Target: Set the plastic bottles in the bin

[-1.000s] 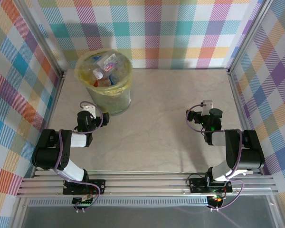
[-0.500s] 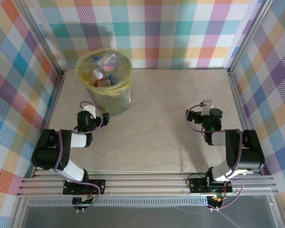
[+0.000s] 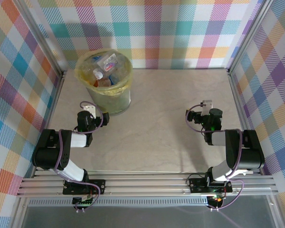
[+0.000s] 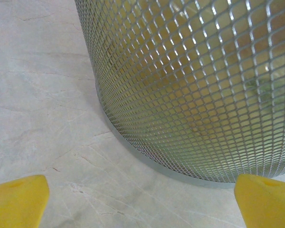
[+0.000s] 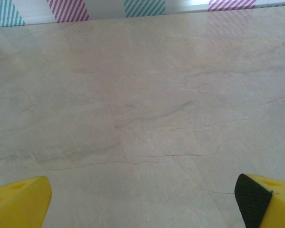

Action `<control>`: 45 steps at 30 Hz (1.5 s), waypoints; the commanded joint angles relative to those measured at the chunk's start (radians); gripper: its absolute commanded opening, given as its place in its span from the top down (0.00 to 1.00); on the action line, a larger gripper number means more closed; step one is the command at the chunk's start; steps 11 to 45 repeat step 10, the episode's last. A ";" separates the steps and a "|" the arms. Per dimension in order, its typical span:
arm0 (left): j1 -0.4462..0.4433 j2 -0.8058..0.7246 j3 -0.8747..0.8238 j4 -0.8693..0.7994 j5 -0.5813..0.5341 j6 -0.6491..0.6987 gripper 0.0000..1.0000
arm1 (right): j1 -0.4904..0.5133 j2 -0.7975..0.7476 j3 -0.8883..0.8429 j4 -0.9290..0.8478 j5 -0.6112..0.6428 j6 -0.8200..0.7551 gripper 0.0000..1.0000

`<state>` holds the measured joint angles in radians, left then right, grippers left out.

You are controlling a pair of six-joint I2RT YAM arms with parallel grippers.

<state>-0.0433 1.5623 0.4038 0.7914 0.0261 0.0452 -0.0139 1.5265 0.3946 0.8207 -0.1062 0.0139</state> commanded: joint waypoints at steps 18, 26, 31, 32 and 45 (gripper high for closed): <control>0.007 0.005 0.021 0.015 0.008 -0.007 0.00 | -0.009 0.012 0.015 0.015 -0.020 -0.011 0.00; 0.007 0.005 0.021 0.015 0.008 -0.007 0.00 | -0.009 0.012 0.015 0.015 -0.020 -0.011 0.00; 0.007 0.005 0.021 0.015 0.008 -0.007 0.00 | -0.009 0.012 0.015 0.015 -0.020 -0.011 0.00; 0.007 0.005 0.021 0.015 0.008 -0.007 0.00 | -0.009 0.012 0.015 0.015 -0.020 -0.011 0.00; 0.007 0.005 0.021 0.015 0.008 -0.007 0.00 | -0.009 0.012 0.015 0.015 -0.020 -0.011 0.00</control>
